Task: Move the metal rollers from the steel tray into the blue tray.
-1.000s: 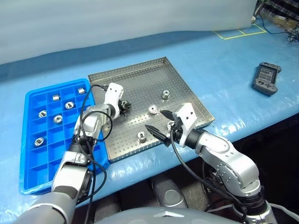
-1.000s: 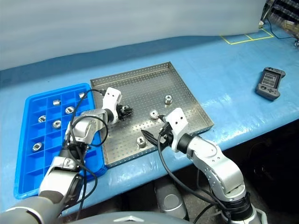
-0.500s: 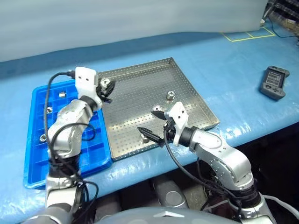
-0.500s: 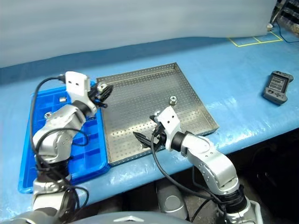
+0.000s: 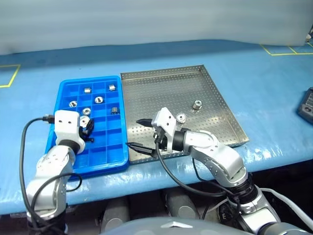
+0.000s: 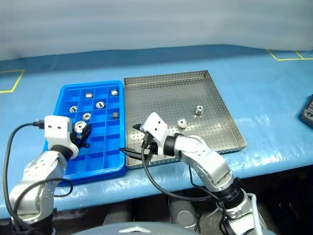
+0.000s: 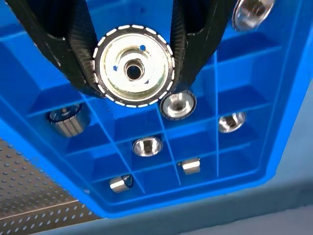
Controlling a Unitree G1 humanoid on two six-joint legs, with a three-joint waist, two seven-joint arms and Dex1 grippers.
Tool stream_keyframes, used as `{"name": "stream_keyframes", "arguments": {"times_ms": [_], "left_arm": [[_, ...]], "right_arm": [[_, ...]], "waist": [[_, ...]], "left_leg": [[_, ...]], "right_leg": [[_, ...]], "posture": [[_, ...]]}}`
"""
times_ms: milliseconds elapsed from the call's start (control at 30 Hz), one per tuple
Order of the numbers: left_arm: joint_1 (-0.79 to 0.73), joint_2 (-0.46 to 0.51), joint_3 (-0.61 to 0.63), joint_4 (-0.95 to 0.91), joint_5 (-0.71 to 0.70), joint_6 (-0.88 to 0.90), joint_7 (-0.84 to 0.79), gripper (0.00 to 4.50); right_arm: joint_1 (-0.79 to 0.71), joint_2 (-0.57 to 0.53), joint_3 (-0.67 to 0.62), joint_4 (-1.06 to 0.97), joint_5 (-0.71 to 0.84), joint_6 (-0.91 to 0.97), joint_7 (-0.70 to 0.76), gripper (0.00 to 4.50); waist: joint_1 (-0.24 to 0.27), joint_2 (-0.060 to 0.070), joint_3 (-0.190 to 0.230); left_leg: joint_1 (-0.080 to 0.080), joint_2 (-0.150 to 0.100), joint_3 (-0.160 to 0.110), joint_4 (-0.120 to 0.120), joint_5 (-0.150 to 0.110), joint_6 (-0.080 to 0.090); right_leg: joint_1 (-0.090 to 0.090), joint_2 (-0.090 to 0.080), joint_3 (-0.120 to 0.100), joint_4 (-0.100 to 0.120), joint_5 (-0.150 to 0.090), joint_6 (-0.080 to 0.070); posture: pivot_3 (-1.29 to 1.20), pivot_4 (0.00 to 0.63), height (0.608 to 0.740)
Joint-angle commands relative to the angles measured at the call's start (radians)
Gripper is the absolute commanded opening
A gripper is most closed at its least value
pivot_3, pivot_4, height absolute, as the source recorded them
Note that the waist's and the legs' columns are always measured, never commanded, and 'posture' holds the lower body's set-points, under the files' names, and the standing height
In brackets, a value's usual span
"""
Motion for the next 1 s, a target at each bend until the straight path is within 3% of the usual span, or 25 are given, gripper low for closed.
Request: {"name": "stream_keyframes", "arguments": {"times_ms": [33,300,567,800,1000], "left_arm": [[0.026,-0.022,0.024,-0.069,-0.020,0.019,0.013,1.70],[0.062,-0.031,0.036,-0.059,-0.036,0.080,0.014,1.70],[-0.013,-0.022,0.034,-0.068,-0.095,0.067,-0.021,4.39],[-0.192,0.061,-0.035,-0.003,-0.209,0.012,-0.194,4.45],[-0.366,0.160,-0.215,0.146,-0.228,-0.031,-0.370,4.45]], "right_arm": [[-0.006,0.005,-0.002,-0.023,0.004,-0.019,0.014,4.50],[0.003,0.003,-0.007,-0.030,0.005,-0.010,0.013,4.50],[0.020,-0.007,-0.048,-0.055,0.010,0.004,-0.018,4.50],[0.094,-0.066,-0.163,-0.125,0.021,0.043,-0.071,4.50],[0.182,-0.140,-0.227,-0.205,0.028,0.086,-0.097,4.50]], "waist": [[0.011,0.000,0.000],[0.017,0.000,0.000],[0.016,0.000,0.000],[0.008,0.000,0.000],[-0.028,0.000,0.000]], "left_leg": [[0.000,0.000,0.000,0.000,0.000,0.000],[0.000,0.000,0.000,0.001,0.000,0.000],[0.001,0.000,0.000,0.002,0.000,0.000],[0.000,0.000,0.001,0.003,0.000,0.000],[0.000,0.000,0.001,0.002,0.000,0.000]], "right_leg": [[0.000,0.000,0.000,0.000,0.000,0.000],[0.000,0.000,0.000,0.001,-0.001,-0.002],[0.001,0.000,0.000,0.001,-0.001,-0.003],[0.001,0.000,0.000,0.000,-0.001,-0.002],[0.000,0.000,0.000,0.000,-0.001,-0.002]], "posture": [[-0.03,0.150,0.740],[-0.04,0.150,0.740],[-0.09,0.150,0.740],[-0.16,0.150,0.740],[-0.23,0.150,0.740]]}}
